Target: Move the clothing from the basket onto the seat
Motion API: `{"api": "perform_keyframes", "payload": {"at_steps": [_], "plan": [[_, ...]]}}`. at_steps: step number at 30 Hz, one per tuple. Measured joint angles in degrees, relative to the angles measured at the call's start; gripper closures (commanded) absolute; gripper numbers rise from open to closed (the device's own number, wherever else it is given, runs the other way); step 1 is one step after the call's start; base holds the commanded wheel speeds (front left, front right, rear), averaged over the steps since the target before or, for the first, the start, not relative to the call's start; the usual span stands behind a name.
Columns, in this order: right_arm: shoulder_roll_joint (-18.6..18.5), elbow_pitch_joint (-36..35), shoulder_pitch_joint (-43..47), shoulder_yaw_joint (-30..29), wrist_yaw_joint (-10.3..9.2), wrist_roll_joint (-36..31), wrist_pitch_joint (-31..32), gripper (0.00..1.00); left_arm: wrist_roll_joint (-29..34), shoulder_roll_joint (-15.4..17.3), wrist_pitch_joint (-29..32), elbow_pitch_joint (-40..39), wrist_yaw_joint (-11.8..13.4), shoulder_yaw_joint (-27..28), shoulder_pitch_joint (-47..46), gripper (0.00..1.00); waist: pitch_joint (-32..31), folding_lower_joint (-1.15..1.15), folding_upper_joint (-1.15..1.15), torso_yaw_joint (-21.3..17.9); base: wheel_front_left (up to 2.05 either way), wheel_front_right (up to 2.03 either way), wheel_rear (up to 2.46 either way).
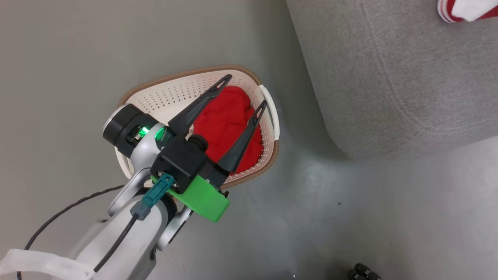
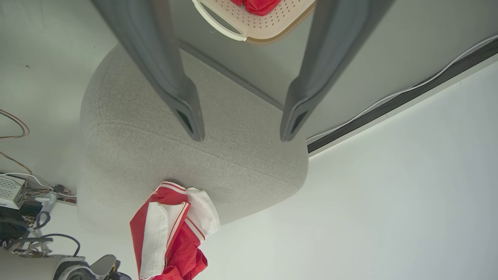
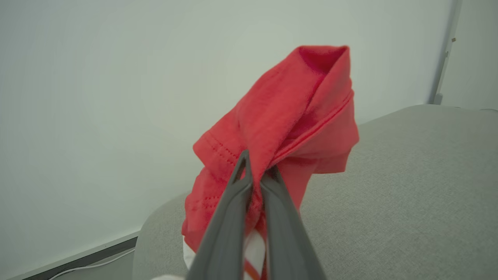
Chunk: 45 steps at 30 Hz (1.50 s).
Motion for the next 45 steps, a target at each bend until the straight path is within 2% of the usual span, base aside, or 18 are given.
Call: {"api": "perform_keyframes", "payload": {"at_steps": [12, 13, 14, 26, 35, 45], "plan": [[2.24, 12.58, 3.67, -0.76, 0.09, 1.79, 0.02, 1.00, 0.00, 0.15, -0.26, 1.10, -0.25, 0.26, -0.42, 0.00, 2.54, 0.00, 0.00, 1.00, 0.00, 0.00, 0.00], [2.26, 12.91, 3.59, -0.70, 0.35, 1.88, 0.02, 0.54, 0.00, 0.15, -0.26, 1.24, -0.26, 0.29, -0.47, 0.00, 2.57, 0.00, 0.00, 1.03, 0.00, 0.00, 0.00], [2.26, 13.12, 3.55, -0.64, 0.41, 1.88, 0.02, 0.01, 0.00, 0.15, -0.33, 1.41, -0.26, 0.32, -0.51, 0.00, 2.58, 0.00, 0.00, 1.06, 0.00, 0.00, 0.00], [3.16, 16.75, 2.81, 1.70, 2.81, 0.66, 0.01, 0.00, -0.11, -0.41, -3.13, 4.41, -0.49, 0.52, -0.69, 0.00, 0.29, 0.00, 0.00, 1.14, 0.00, 0.00, 0.00], [3.72, 16.71, 7.61, 2.40, 4.45, -1.00, 0.02, 0.00, -0.78, -1.65, -5.60, 7.76, -0.37, 1.64, -0.47, 0.00, -3.42, -0.01, 0.00, 1.38, 0.00, 0.00, 0.00], [3.97, 7.58, 13.10, 1.12, 5.88, -3.34, 0.01, 0.00, -2.75, -2.14, -7.34, 12.50, 2.94, 4.58, 4.33, 0.00, -9.21, -0.01, 0.00, 2.67, 0.00, 0.00, 0.00]]}}
